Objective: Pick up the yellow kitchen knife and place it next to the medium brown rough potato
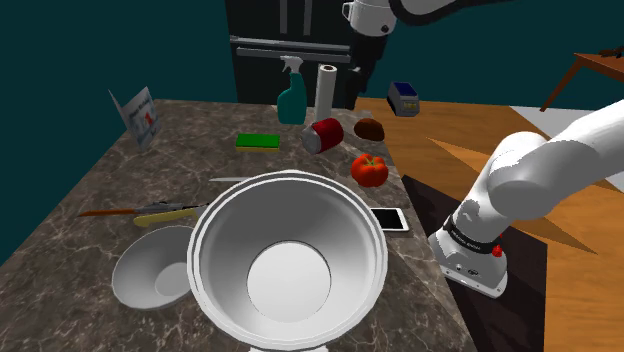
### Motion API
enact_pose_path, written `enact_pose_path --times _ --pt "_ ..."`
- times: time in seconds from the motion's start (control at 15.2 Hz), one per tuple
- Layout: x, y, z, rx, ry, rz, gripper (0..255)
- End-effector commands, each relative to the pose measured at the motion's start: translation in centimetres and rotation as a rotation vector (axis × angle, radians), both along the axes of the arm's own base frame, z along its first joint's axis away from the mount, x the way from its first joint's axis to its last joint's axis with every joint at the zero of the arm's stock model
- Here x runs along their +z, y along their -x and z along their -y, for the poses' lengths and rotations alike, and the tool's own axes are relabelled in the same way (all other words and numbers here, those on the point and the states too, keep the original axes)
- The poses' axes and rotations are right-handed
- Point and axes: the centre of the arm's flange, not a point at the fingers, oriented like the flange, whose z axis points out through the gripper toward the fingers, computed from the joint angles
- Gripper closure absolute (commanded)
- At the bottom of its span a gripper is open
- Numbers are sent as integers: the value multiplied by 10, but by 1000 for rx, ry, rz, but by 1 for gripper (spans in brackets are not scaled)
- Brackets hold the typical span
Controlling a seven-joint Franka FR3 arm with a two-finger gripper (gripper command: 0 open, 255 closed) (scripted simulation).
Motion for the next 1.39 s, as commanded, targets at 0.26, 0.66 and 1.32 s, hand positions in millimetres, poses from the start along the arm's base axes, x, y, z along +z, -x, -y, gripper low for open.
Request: enact_pose_path --times 0.26,0.66,1.32 --pt "-35 -42 -55 87 -25 -5 0" --pt "-67 -77 -114 174 -48 -10 0" --pt "-117 -122 -220 319 -88 -19 0"
